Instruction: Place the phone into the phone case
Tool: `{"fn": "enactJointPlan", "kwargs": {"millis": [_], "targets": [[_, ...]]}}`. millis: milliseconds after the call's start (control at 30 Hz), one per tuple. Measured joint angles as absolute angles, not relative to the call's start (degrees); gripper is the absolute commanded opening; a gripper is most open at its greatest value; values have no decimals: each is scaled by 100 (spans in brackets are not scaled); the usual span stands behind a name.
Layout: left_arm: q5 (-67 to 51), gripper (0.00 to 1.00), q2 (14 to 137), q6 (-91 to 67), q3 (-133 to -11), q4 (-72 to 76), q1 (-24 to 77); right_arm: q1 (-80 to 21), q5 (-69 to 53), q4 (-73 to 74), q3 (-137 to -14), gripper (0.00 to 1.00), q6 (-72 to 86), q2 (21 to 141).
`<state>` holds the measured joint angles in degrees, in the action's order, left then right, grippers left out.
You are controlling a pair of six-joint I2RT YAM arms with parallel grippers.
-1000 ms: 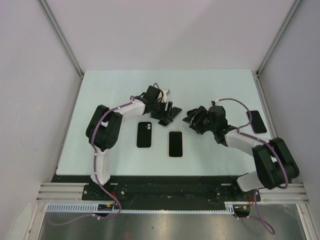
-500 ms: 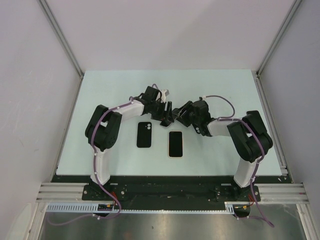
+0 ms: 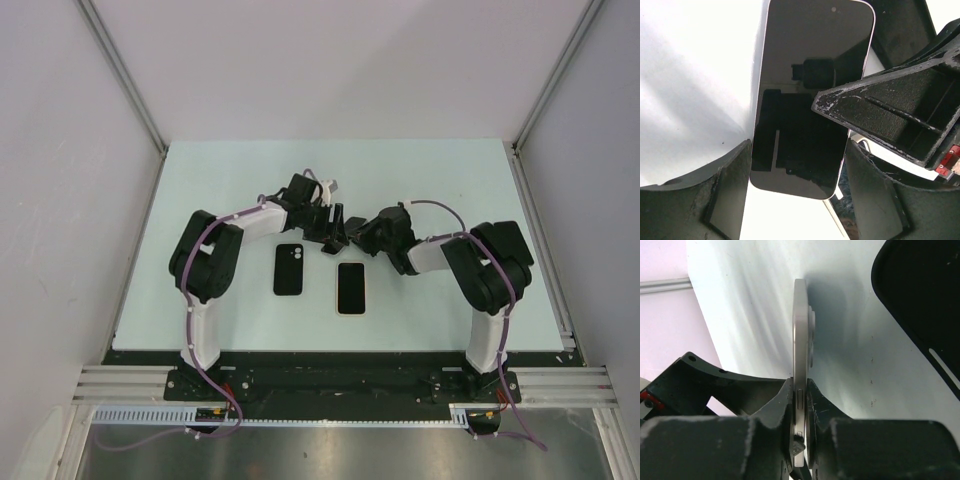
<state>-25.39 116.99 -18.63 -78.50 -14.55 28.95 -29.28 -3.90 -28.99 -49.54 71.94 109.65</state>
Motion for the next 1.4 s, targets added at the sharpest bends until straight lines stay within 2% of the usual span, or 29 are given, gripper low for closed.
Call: {"fn": "enactJointPlan", "kwargs": {"millis": [67, 167, 267, 367, 500, 733, 867, 1000, 1233, 1400], "targets": [[-2532, 78, 11684, -1920, -7830, -1446, 2893, -2912, -434, -2908, -4954, 0, 7244, 10973], [-2502, 89, 11633, -1984, -7769, -1446, 2888, -2886, -548, -2902, -4954, 0, 7196, 10973], [-2517, 95, 11546, -2058, -7719, -1544, 2880, -2864, -652, -2902, -4954, 0, 7100, 10973], [-2429, 100, 11310, -2104, -7607, -1828, 2856, -2799, -816, -2912, -4954, 0, 6904, 10971], [-2182, 99, 10803, -2104, -7579, -2298, 2801, -2659, -1160, -2950, -4954, 0, 6558, 10956], [-1221, 82, 9616, -2132, -7520, -3205, 2405, -2523, -1796, -2945, -4954, 0, 5894, 10696], [-1068, 77, 9282, -2147, -6995, -3404, 1841, -2611, -2176, -2961, -4954, 0, 5640, 10468], [-941, 69, 9389, -2139, -6608, -3653, 1461, -2827, -2460, -2928, -4954, 0, 5347, 10272], [-1009, 54, 9887, -2154, -6554, -3693, 1527, -3124, -2812, -2788, -4954, 0, 5179, 10156], [-1070, 48, 10167, -2209, -6455, -3612, 1531, -3142, -2834, -2429, -4954, 0, 5035, 9968]]}}
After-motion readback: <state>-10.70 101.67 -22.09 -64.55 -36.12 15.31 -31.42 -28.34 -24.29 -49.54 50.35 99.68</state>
